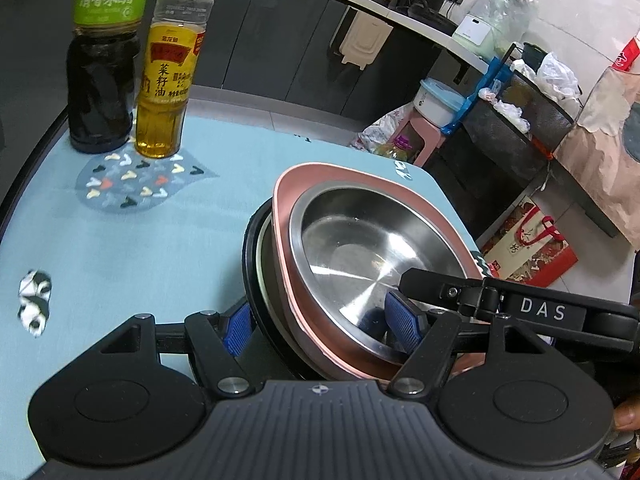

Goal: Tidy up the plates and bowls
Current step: 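Lower the dish stack with both grippers into the black bowl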

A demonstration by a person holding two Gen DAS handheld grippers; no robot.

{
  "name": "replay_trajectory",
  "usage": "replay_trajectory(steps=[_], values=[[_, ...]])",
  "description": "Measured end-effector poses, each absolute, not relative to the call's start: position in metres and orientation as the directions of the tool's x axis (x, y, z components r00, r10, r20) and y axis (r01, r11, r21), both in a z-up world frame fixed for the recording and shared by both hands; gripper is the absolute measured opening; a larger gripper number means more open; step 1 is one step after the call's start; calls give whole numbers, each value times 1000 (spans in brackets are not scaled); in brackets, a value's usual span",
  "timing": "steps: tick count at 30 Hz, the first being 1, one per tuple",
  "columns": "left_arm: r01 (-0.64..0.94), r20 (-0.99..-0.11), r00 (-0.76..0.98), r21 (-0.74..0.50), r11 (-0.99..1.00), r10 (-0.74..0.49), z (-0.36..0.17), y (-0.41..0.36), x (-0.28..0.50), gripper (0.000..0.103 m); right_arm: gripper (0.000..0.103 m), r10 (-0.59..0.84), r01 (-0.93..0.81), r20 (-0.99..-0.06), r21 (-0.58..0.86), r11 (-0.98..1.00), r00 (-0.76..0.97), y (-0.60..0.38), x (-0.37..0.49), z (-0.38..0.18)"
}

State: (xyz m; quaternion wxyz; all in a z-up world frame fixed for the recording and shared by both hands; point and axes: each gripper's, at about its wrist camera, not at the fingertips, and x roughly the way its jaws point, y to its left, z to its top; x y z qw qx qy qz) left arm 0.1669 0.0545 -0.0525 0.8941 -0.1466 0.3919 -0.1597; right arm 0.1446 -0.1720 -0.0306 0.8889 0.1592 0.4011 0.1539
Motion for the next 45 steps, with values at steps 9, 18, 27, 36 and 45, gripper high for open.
replay_trajectory(steps=[9, 18, 27, 36, 45], values=[[166, -647, 658, -374, 912, -385, -54, 53, 199, 66, 59, 410, -141, -659, 422, 896, 631, -174, 179, -35], [166, -636, 673, -368, 915, -378, -55, 54, 216, 65, 59, 414, -134, -652, 434, 891, 636, -175, 196, -37], [162, -639, 673, -364, 917, -372, -64, 56, 232, 65, 59, 410, -117, -657, 442, 889, 633, -173, 212, -44], [137, -655, 655, -387, 912, -377, -78, 61, 239, 65, 59, 415, -109, -676, 447, 888, 608, -174, 217, -58], [85, -696, 612, -413, 907, -375, -75, 64, 236, 67, 59, 440, -98, -673, 482, 870, 594, -182, 214, -61]])
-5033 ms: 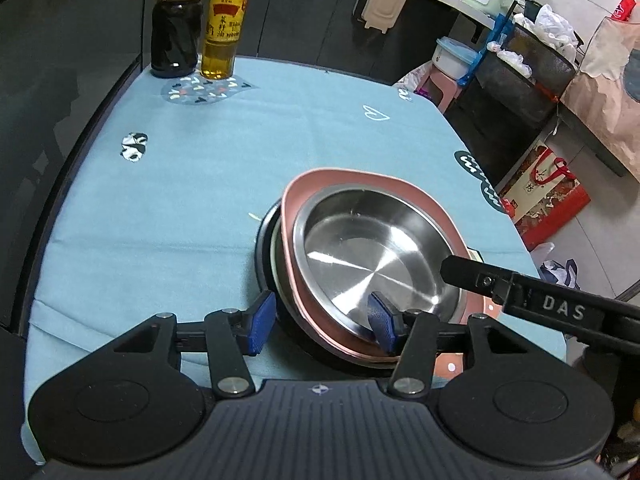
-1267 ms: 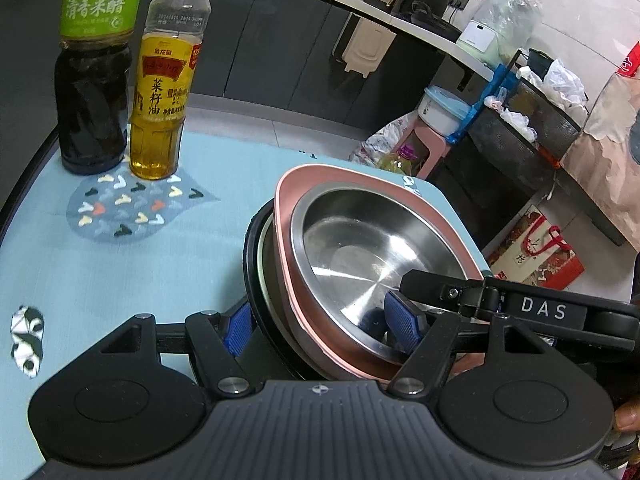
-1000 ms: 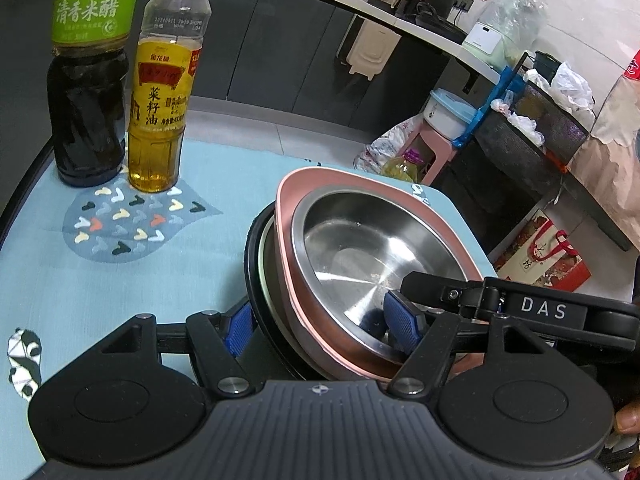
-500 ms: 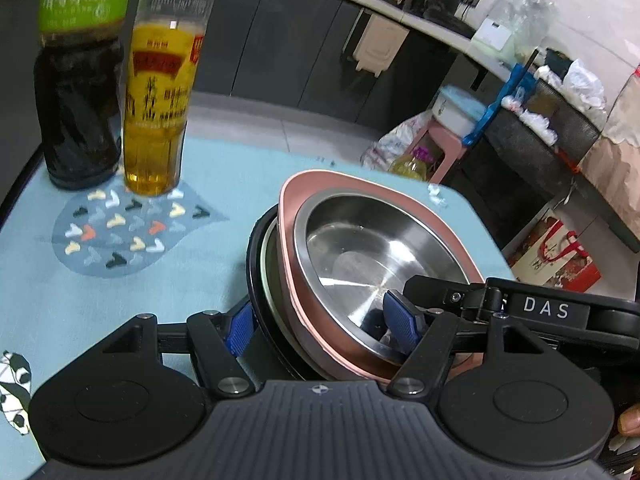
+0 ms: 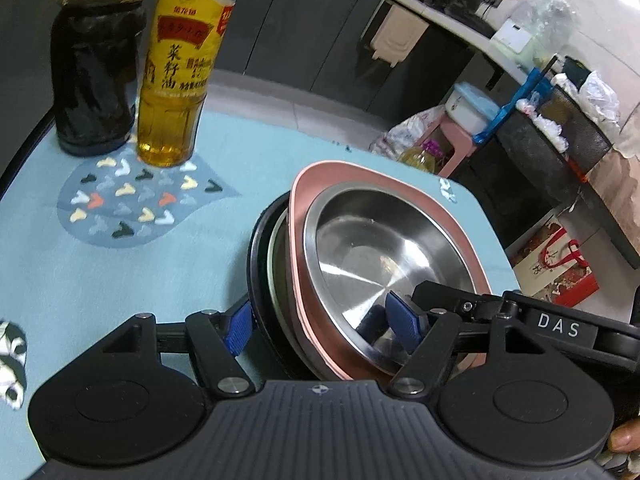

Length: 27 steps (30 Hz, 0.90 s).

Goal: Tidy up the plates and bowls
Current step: 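Lower the dish stack with both grippers into the black bowl, then open both grippers and pull them back from the stack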

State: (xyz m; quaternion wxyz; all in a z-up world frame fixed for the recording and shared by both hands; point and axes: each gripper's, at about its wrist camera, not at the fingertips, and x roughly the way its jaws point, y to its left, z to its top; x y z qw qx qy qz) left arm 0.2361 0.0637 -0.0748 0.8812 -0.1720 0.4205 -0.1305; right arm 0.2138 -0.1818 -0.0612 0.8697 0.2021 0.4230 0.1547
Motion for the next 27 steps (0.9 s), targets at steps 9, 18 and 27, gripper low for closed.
replay_trajectory(steps=[9, 18, 27], values=[[81, -720, 613, -354, 932, -326, -64, 61, 224, 65, 60, 421, -105, -675, 457, 883, 606, -179, 202, -56], [125, -636, 699, -342, 931, -328, -35, 66, 195, 65, 60, 391, -114, -659, 422, 899, 643, -181, 185, -42], [185, -560, 769, -270, 945, -310, -11, 56, 153, 65, 60, 383, -120, -632, 418, 901, 673, -185, 161, -24]])
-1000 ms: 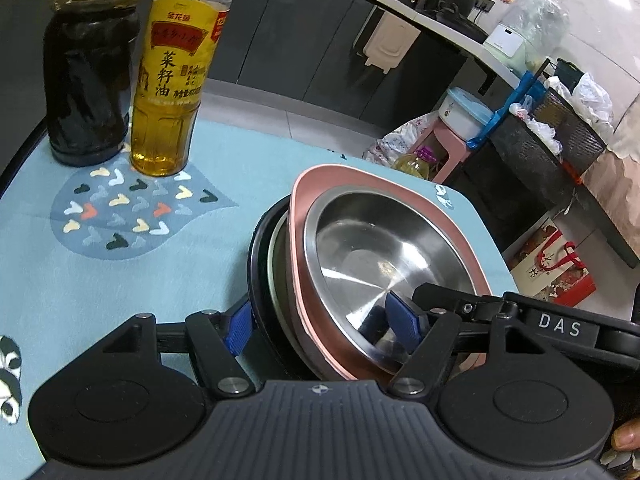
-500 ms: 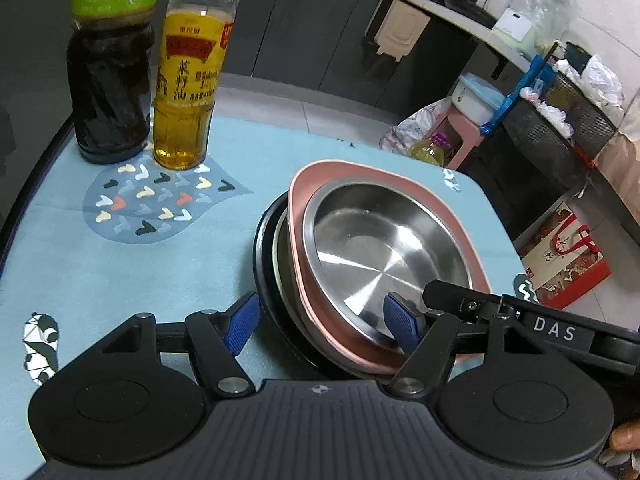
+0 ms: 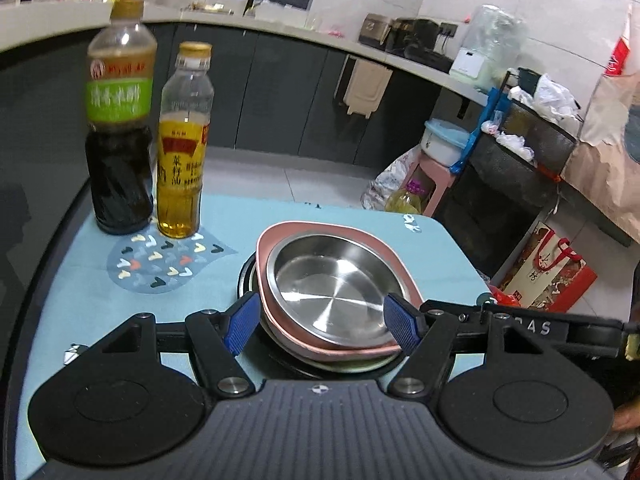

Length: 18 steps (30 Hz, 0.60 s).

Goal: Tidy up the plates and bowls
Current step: 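Open both grippers and pull them back from the stack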

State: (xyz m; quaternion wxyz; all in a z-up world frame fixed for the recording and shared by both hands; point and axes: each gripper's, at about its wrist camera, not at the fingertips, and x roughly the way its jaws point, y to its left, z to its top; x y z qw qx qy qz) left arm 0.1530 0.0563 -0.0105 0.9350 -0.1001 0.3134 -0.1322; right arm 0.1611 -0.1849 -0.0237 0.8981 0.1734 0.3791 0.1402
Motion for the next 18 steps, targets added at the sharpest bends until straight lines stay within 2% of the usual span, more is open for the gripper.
replay_trajectory(steps=[7, 13, 18], values=[[175, -554, 787, -220, 960, -271, -6, 54, 122, 66, 60, 385, -156, -599, 397, 904, 702, -178, 135, -7], [154, -542, 801, -223, 963, -253, -3, 58, 103, 66, 60, 357, -183, -576, 338, 923, 735, -168, 109, 3], [139, -506, 832, -206, 969, -227, 1, 58, 81, 66, 61, 353, -205, -555, 312, 928, 753, -161, 91, 9]])
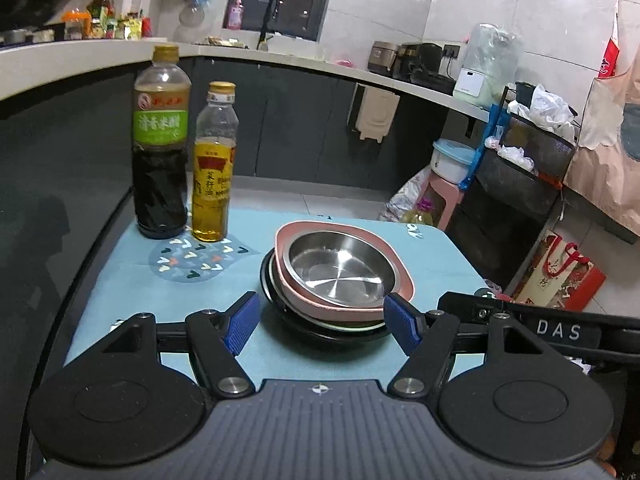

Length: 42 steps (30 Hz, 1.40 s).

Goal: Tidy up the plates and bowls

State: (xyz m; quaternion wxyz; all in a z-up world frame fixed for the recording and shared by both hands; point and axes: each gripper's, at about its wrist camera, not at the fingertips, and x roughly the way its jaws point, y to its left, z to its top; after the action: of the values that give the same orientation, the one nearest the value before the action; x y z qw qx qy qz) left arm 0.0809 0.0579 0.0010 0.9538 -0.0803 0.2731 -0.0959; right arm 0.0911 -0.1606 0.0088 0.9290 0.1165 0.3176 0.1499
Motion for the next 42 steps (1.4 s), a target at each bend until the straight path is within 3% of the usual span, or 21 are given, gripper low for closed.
replay_trajectory(steps=[20, 34, 42], values=[[80, -497, 857, -127, 989, -133, 15, 52, 20, 66, 66, 254, -168, -465, 219, 961, 848, -144, 29, 21], [51, -525, 846, -96, 994, -94, 11, 47, -13, 66, 66, 148, -97, -460, 131, 987, 875, -138, -3, 15], [59, -495, 865, -62, 996, -82, 11, 42, -30, 66, 66, 121, -77, -460, 113, 991, 880, -136, -14, 12]])
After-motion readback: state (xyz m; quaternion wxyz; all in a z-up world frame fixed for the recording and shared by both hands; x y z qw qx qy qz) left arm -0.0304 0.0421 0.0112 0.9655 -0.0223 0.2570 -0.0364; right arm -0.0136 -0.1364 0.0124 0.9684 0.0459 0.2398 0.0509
